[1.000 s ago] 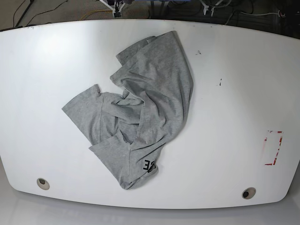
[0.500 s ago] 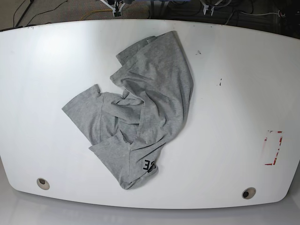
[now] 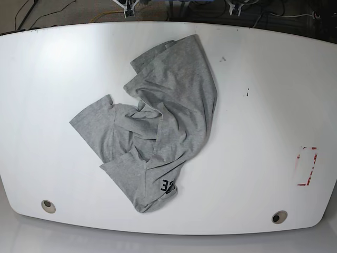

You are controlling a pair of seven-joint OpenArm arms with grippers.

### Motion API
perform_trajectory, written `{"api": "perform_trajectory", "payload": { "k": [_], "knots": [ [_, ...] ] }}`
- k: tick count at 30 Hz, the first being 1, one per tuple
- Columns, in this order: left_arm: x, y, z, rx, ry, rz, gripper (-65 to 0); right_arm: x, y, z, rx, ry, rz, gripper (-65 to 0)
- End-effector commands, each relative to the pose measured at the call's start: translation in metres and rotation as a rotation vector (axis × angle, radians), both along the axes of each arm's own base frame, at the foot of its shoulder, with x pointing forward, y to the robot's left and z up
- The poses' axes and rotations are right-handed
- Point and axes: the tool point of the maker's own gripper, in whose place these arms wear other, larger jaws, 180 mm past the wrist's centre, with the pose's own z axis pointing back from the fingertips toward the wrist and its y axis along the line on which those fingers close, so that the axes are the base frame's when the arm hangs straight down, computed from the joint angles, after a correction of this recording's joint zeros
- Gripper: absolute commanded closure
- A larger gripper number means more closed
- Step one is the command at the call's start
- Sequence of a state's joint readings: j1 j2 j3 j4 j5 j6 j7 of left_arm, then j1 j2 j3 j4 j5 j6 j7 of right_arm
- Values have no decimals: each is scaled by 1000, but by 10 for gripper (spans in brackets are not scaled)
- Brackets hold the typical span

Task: Layout the t-shirt on the table in an organized manner, then fold the t-shirt properly

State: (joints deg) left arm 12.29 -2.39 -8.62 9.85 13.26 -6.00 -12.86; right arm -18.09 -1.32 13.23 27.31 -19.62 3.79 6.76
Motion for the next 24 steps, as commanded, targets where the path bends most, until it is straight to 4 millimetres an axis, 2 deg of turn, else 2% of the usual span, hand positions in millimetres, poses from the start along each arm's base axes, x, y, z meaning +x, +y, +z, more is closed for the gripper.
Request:
{"api": "perform_trajectory", "payload": {
  "k": [1,8,12,24],
  "knots": [
    [-10,1,2,0,-3,0,-182,-8,3,5,-4,-11,-8,-78],
    [-17,5,8,11,-45,-7,-179,-14,1,21,-21,-66,-5,-78],
    [-16,9,17,24,-96,-22,-178,-17,9,34,-16,-101,-12,-78],
    [-24,19,48,57,-191,-62,-178,-22,7,74,-47,-187,-19,-78]
  ]
}}
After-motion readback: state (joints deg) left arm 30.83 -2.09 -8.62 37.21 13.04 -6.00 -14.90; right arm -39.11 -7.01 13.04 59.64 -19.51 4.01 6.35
